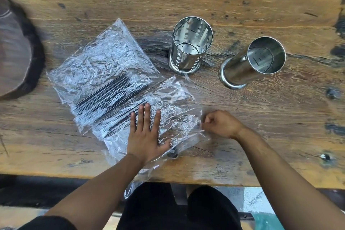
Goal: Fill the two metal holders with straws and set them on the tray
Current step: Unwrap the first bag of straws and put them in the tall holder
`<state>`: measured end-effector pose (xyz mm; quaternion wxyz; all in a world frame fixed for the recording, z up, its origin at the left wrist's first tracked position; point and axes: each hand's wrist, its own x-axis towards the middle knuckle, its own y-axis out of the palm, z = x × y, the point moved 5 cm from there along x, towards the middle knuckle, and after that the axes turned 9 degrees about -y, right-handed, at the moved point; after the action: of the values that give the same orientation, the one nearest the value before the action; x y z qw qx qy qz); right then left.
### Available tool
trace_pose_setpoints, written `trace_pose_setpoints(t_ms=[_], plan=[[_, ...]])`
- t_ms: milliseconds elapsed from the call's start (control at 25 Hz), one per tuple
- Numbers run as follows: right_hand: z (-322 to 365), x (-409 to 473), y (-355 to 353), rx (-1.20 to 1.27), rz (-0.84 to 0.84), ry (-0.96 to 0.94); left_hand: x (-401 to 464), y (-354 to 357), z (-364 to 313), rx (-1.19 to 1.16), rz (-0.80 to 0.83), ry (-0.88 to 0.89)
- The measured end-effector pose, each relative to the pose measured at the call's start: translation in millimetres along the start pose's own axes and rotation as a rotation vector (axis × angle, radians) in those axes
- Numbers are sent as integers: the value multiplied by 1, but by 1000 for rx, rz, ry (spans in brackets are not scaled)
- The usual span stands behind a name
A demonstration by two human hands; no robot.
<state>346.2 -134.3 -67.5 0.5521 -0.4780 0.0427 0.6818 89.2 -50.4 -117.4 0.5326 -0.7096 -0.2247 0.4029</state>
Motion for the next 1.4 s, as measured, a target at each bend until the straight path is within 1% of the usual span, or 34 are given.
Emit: trace_pose_setpoints(t_ms=[120,200,240,320,400,440,520,560,640,680,720,760,800,840,880,960,1040,1120,1200,1240,1320,1400], plan=[[-20,-9,-5,196,-25,2,0,0,0,7,19,5],[-31,-9,-13,227,-83,25,0,1,0,15,38,7],[-34,-7,-18,215,-117,25,1,0,-1,19,47,8],[-36,-3,-24,105,-171,17,0,-3,-2,28,67,8],[-36,-2,-26,6,-196,54,-1,-8,-3,30,76,12],[-37,-2,-26,-2,-190,86,-2,-12,-4,13,77,14],[-41,-4,-30,22,-172,162,-4,-21,-2,-84,82,22],[-42,-7,-36,14,-194,204,-6,-28,0,-160,83,32],[-38,-12,-50,-81,-315,282,-6,-42,4,-327,97,39],[-31,-13,-55,-107,-417,283,-6,-48,6,-399,117,36],[-19,-12,-57,-83,-515,223,-4,-54,9,-464,135,31],[-3,-8,-54,-12,-571,110,-4,-60,11,-524,150,22],[15,-2,-47,68,-568,-5,-3,-64,14,-583,163,11],[30,7,-39,137,-521,-82,-2,-68,16,-640,178,-2],[39,16,-30,179,-459,-111,-2,-71,18,-702,194,-18],[47,37,-17,237,-341,-58,-3,-76,21,-843,200,-78],[46,50,-10,389,-270,45,-2,-82,29,-914,98,-167],[45,54,-8,563,-251,111,0,-88,36,-849,-60,-200],[44,52,-11,703,-248,124,1,-90,40,-712,-145,-178],[44,51,-13,724,-241,116,2,-91,43,-602,-173,-161],[45,49,-17,737,-208,91,4,-87,48,-381,-168,-188],[44,48,-17,851,-190,95,6,-79,54,-253,-85,-273]])
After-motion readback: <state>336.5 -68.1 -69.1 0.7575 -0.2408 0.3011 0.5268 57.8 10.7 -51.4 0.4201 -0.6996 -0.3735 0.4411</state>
